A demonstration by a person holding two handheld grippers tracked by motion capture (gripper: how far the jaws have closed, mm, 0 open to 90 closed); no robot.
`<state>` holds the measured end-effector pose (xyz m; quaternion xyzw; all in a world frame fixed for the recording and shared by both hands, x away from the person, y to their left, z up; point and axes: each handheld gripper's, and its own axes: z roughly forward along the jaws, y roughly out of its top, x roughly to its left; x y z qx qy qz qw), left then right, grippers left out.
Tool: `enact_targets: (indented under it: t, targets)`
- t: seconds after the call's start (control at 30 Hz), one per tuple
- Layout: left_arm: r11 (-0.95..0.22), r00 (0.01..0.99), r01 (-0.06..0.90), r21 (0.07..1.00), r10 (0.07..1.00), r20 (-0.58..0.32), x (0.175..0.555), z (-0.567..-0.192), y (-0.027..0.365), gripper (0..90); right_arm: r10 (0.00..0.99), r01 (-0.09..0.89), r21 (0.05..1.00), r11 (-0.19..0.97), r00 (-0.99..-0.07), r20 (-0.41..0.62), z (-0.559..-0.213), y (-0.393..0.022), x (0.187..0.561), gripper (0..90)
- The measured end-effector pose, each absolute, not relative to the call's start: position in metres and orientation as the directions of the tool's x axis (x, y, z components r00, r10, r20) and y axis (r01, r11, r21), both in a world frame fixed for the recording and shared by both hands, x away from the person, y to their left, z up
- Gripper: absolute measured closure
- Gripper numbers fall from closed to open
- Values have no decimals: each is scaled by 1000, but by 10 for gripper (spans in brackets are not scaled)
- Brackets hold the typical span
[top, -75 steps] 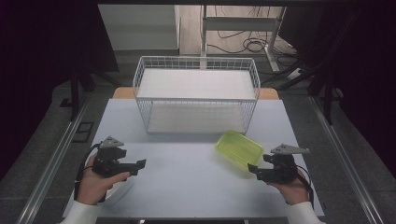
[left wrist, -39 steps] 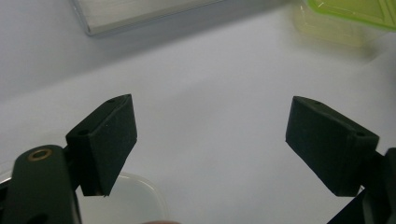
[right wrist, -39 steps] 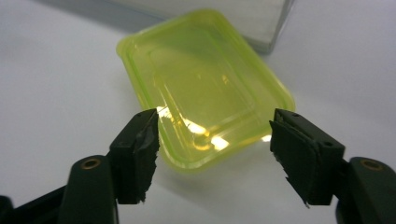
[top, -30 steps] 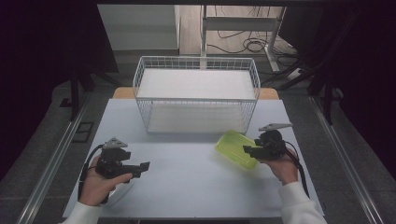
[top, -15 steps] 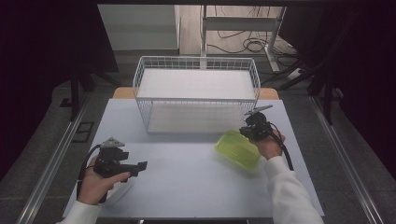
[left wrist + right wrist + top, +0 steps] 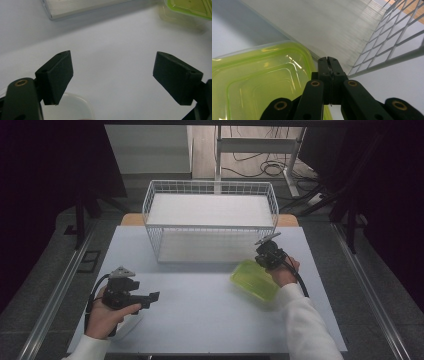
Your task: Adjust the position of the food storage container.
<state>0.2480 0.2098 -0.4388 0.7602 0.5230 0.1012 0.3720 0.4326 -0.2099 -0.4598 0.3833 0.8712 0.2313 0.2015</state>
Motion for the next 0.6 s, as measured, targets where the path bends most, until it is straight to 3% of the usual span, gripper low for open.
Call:
enact_targets:
  t: [0.6]
  targets:
    - [-192,433,728,658,873,-224,248,-445,206,163,709,533,537,655,-679,-190,-464,-189,429,895]
